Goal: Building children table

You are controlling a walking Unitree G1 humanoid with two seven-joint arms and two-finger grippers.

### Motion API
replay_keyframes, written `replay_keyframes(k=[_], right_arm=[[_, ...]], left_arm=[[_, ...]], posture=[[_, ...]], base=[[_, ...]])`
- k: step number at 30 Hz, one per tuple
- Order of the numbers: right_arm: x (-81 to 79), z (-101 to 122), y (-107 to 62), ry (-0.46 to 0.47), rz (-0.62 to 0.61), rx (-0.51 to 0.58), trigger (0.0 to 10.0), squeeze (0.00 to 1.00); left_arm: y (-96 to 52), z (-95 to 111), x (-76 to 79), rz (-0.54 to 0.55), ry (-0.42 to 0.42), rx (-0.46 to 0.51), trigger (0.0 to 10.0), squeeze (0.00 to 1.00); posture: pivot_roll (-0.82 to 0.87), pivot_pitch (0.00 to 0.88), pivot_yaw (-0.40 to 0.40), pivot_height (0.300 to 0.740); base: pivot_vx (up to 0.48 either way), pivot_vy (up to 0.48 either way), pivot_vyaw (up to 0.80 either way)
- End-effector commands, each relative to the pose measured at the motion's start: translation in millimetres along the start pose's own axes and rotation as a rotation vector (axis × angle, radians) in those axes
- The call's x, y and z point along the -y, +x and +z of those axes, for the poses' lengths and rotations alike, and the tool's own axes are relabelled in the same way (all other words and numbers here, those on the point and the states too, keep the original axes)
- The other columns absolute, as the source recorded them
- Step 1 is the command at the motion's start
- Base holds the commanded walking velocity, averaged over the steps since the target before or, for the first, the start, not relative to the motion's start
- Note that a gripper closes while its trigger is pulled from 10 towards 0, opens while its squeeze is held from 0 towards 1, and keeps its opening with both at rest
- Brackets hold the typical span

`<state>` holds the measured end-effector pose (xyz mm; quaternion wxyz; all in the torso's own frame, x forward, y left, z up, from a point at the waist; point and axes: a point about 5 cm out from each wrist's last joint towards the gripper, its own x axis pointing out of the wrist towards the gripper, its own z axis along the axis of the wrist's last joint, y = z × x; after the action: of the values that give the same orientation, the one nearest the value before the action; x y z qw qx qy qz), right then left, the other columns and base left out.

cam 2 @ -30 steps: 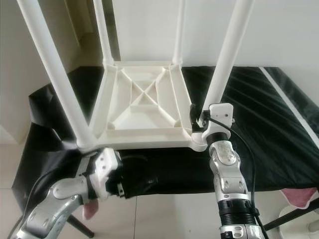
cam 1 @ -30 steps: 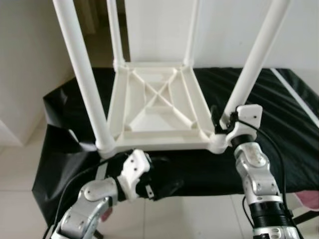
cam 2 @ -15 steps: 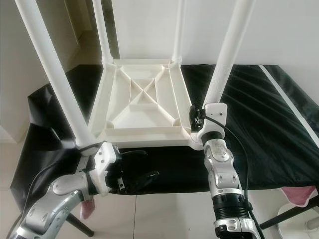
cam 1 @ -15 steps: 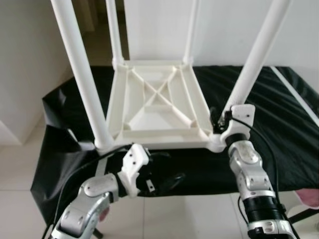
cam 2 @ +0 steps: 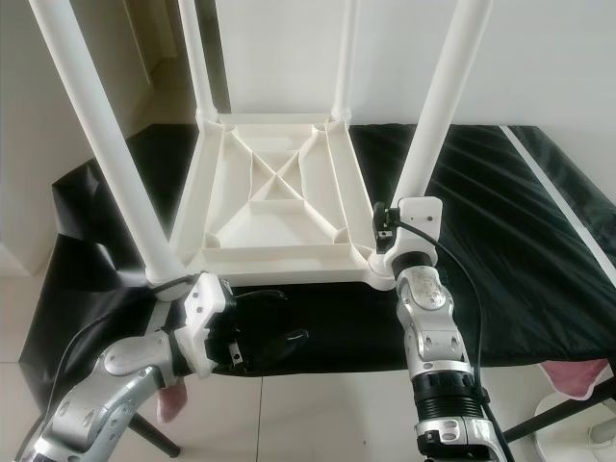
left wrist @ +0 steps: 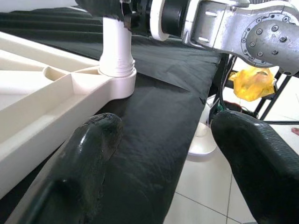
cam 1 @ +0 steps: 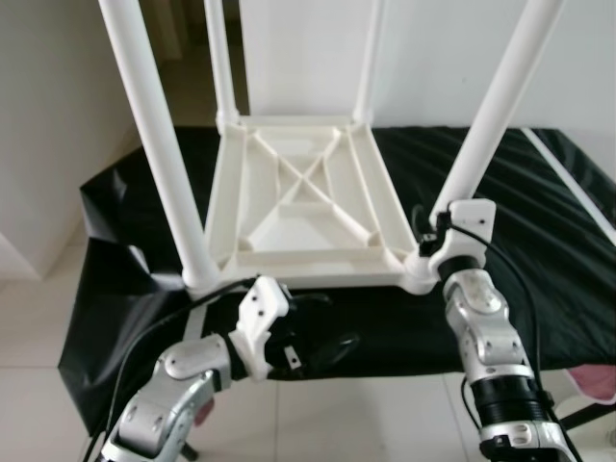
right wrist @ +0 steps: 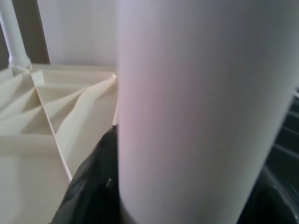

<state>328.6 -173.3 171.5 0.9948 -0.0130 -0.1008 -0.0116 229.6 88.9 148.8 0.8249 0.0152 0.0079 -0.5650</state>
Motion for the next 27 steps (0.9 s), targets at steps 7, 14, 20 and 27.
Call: replay_keyframes(k=[7, 14, 20, 27], right_arm=[[1.4, 3.1, -0.5, 0.176, -0.015, -0.01, 10.0, 0.0], [-1.5, 1.5, -8.6, 0.609, -0.05, -0.049, 10.0, 0.0], [2.4, 0.4, -12.4, 0.772, -0.084, -0.05, 10.0, 0.0], [7.6, 5.2, -14.9, 0.893, -0.082, -0.033, 10.0, 0.0]], left_arm=[[0.0, -0.5, 4.9, -0.019, -0.035, -0.01, 10.0, 0.0], [-15.3, -23.4, 3.2, -0.008, -0.069, -0.137, 10.0, 0.0], [-29.6, -34.1, -7.5, 0.059, -0.041, -0.222, 10.0, 0.0], [-62.8, -45.5, -37.7, 0.186, -0.038, -0.341, 10.0, 0.0]], posture=[[0.04, 0.0, -0.028, 0.74], [0.04, 0.0, -0.024, 0.74], [0.04, 0.0, -0.027, 0.74], [0.04, 0.0, -0.025, 0.74]], base=[[0.0, 0.0, 0.0], [0.0, 0.0, 0.0], [0.0, 0.0, 0.0], [0.0, 0.0, 0.0]])
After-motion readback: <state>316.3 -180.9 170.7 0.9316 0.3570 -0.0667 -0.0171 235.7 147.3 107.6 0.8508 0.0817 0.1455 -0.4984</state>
